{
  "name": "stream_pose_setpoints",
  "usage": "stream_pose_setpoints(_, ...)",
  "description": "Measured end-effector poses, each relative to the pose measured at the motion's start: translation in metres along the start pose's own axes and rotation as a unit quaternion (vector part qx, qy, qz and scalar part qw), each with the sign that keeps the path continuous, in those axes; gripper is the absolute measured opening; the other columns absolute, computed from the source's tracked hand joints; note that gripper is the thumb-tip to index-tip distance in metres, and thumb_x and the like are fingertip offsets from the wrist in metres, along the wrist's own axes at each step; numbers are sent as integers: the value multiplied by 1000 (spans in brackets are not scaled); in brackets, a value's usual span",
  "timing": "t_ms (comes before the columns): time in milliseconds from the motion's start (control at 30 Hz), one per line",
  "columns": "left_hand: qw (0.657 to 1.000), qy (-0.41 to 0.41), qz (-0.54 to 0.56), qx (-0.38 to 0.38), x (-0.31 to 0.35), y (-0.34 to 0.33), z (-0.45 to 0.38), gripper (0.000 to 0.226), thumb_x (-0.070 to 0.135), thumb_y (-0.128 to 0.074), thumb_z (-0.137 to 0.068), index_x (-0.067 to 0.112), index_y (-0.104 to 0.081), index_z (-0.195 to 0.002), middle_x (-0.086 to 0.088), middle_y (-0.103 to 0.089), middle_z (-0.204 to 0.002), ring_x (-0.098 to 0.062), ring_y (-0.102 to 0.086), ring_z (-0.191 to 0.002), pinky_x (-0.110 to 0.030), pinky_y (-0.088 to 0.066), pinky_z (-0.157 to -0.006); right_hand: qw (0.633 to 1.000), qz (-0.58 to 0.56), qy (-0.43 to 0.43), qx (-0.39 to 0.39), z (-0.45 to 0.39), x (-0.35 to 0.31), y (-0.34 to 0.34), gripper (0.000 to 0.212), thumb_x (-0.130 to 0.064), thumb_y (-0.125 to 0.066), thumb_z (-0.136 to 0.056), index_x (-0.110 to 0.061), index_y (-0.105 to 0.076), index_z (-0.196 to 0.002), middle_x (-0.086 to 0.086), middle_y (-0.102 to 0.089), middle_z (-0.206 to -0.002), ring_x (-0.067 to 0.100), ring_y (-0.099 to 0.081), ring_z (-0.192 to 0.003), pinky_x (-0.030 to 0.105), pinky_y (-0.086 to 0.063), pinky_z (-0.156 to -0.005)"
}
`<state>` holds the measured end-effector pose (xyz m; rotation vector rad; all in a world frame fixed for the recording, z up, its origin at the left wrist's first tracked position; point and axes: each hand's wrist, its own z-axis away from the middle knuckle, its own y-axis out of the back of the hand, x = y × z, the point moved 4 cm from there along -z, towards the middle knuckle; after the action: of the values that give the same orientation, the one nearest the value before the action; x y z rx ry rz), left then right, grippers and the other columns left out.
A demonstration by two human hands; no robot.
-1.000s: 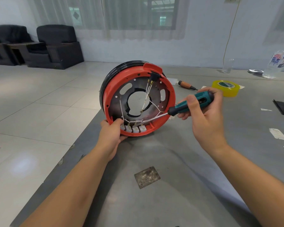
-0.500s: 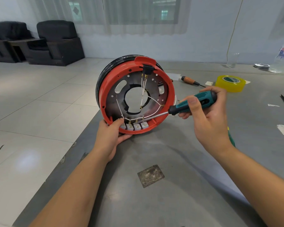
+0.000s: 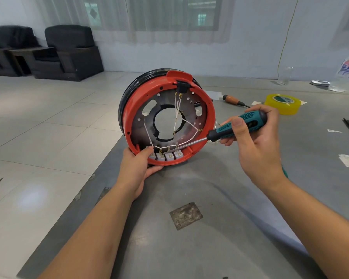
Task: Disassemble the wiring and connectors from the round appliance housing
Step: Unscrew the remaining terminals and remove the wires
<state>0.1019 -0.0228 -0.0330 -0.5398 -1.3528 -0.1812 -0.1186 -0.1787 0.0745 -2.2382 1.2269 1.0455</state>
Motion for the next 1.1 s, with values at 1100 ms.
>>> stream_pose_setpoints(1100, 1000, 6, 5, 1, 3, -3, 7, 38, 9, -60, -105, 18, -48, -140, -14, -68, -133, -32, -76, -106, -42, -66, -75, 994, 85, 56, -46, 4, -16, -17, 31, -55, -62, -94, -57, -37, -111, -5, -60, -107, 19, -74, -89, 37, -64, -62)
